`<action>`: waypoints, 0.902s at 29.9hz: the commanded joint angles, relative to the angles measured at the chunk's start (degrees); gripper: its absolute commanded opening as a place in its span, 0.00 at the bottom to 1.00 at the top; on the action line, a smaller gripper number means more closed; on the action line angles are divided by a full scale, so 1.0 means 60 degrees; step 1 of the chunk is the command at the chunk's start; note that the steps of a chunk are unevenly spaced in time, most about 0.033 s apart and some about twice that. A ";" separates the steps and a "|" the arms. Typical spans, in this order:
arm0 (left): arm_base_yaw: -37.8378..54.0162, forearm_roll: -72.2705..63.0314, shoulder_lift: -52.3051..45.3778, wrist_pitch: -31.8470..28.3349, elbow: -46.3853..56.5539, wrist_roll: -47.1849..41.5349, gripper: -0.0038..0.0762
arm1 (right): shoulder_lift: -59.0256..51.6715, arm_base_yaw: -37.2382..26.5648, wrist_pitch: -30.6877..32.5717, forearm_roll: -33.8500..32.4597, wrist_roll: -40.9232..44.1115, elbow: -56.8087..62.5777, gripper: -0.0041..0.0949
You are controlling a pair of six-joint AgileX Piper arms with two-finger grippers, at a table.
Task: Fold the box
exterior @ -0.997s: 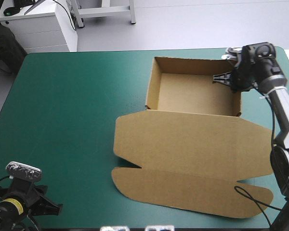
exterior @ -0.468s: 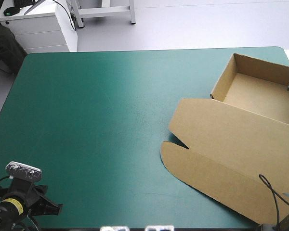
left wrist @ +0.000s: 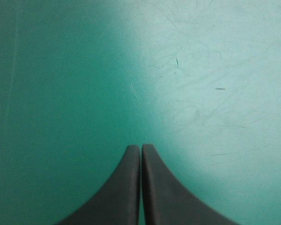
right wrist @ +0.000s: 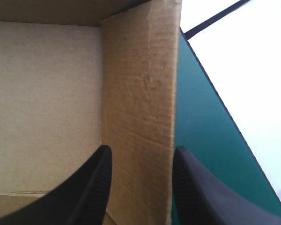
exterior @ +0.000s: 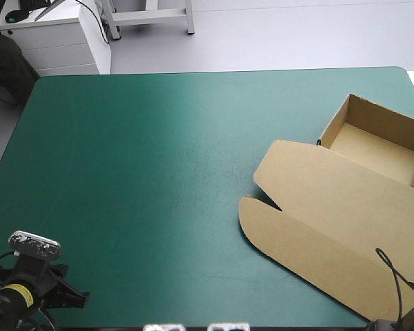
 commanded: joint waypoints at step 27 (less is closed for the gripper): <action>-0.0037 0.0116 0.0081 -0.1708 -0.0217 0.0405 0.04 | -0.6038 0.2387 0.0053 0.2510 -0.1178 -0.0252 0.03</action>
